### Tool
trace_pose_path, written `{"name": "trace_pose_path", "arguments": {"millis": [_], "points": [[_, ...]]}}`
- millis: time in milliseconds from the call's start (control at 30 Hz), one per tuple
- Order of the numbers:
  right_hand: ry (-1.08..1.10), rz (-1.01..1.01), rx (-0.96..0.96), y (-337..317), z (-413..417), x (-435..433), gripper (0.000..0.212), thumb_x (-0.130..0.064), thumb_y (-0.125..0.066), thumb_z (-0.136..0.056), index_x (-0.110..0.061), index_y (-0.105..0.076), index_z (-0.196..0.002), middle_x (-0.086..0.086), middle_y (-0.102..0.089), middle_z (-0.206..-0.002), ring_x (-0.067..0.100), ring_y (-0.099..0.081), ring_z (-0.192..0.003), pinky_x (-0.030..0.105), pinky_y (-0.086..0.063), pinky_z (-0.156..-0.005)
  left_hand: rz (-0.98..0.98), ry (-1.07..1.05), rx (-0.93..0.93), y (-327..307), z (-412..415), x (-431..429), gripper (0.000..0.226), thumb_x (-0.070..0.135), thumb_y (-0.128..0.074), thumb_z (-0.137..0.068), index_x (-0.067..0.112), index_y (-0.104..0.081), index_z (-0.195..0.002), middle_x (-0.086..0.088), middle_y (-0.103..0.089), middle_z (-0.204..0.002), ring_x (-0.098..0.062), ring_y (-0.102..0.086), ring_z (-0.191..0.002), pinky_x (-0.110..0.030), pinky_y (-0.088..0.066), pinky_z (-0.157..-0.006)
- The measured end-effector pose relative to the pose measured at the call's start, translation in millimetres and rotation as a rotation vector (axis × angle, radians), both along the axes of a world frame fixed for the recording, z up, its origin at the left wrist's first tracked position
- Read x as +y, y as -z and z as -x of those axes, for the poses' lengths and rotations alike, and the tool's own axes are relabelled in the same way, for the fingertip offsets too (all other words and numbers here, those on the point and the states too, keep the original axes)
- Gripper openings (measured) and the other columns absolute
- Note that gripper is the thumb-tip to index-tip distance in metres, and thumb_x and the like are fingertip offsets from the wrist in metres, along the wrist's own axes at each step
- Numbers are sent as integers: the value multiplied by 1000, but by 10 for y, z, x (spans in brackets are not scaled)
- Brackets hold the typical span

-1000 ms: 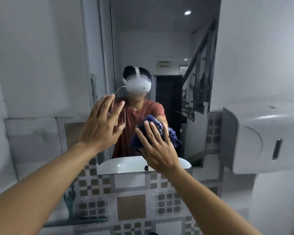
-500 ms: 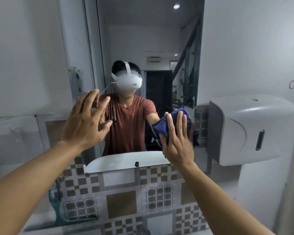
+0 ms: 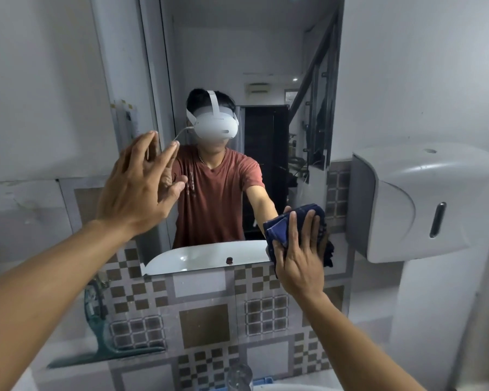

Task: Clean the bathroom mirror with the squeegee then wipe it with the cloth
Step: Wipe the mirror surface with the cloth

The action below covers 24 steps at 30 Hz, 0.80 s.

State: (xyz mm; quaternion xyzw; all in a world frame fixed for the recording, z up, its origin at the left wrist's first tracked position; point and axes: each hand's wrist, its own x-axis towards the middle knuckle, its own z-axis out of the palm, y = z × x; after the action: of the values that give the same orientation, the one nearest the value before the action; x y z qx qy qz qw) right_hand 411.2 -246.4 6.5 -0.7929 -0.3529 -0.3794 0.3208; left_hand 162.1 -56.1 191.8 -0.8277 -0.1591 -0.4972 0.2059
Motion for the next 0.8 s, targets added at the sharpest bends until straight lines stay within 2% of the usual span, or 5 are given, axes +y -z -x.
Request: {"name": "trace_pose_path", "arguments": {"millis": [200,400,567,700,800], "points": [[-71,53,-165,161,90,107,67,-52,-20,-107,-19,0,-162,21,-6,-166,34,2,-156,67,-15,-120,-48,-73,43,-41,43,58,71,41,-63,-91,13,-40,-152,-24,-30,-155,-41,-27,-143,-58,-42,-108],[-85,52,-266,139,269,312,68,-51,-22,-106,-20,3,-162,20,-8,-165,30,9,-156,65,-7,-121,-98,-97,56,-88,77,120,68,44,-58,-94,15,-40,-152,-23,-34,-154,-40,-31,-141,-52,-37,-114],[-109,45,-378,14,376,531,79,-41,-53,-99,-12,-12,-160,18,-13,-165,31,-2,-156,62,2,-123,-138,-145,42,-221,122,230,64,43,-50,-98,14,-36,-154,-21,-29,-157,-38,-26,-146,-48,-31,-119],[-162,57,-448,-182,602,774,70,-43,-43,-103,-11,-15,-159,16,-14,-164,30,-3,-156,64,-3,-122,-130,-138,71,-234,120,257,65,39,-54,-97,13,-36,-153,-19,-29,-158,-37,-24,-147,-52,-41,-112],[-205,107,-510,-279,796,946,70,-44,-44,-103,-13,-18,-159,14,-11,-165,32,-9,-155,67,-12,-120,-117,-126,67,-222,114,255,64,40,-53,-97,13,-36,-153,-19,-30,-157,-37,-24,-148,-53,-47,-106]]}}
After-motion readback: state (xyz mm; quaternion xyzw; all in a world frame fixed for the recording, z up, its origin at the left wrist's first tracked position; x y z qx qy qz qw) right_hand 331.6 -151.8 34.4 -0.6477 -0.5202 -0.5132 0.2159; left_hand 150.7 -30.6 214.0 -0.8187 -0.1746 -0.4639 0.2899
